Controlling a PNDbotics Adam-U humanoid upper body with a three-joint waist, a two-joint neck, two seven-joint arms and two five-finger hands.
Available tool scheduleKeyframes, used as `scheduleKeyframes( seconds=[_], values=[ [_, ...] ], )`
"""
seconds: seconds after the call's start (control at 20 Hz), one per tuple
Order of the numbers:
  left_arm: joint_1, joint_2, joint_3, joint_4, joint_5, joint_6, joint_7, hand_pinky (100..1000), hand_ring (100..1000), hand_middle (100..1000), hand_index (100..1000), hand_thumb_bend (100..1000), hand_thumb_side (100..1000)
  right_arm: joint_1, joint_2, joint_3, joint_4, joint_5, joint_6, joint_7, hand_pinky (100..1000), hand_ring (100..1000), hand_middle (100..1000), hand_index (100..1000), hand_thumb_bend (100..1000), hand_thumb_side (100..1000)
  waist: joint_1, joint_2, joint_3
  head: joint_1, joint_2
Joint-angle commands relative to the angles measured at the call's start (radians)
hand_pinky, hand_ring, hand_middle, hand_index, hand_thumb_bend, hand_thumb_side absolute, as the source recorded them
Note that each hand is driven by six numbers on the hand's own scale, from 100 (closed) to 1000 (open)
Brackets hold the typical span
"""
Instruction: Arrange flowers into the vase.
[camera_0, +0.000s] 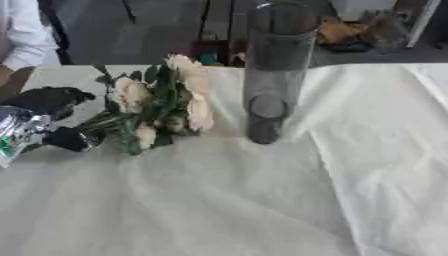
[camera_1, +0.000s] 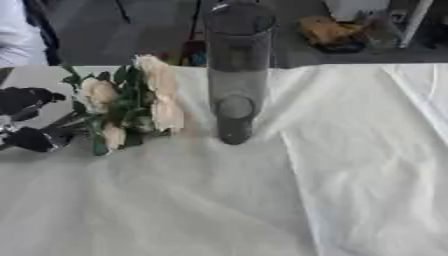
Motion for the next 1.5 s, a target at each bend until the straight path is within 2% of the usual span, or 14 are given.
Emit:
scheduleKeyframes(
  seconds=[0.05,0.5,1.25,1.5],
  values=[
    [-0.021,0.015,0.001,0.001,-0.015,-0.001,0.002,664,823,875,990,388,593,-0.011,-0.011,-0.002,-0.016,-0.007,0.001,0.002,834,827,698,894,100,1000,0.002,-0.018,0.0,0.003,-0.012],
    [-0.024,0.003,-0.002,0.013,-0.022,-0.009,-0.005,664,823,875,989,376,597,-0.011,-0.007,-0.001,-0.016,-0.009,0.004,0.005,836,828,697,895,100,1000,0.003,-0.015,-0.001,0.002,-0.014],
    [-0.037,-0.006,0.009,0.033,-0.039,0.009,-0.002,653,816,867,981,235,571,-0.011,-0.005,0.003,-0.016,-0.015,0.001,0.013,838,828,696,896,100,1000,0.004,-0.011,-0.009,0.014,-0.031],
    [-0.041,-0.013,0.015,0.052,-0.037,0.014,-0.011,650,814,863,973,245,574,-0.012,-0.003,0.004,-0.016,-0.016,0.0,0.016,839,828,696,897,100,1000,0.004,-0.008,-0.013,0.017,-0.036]
  ],
)
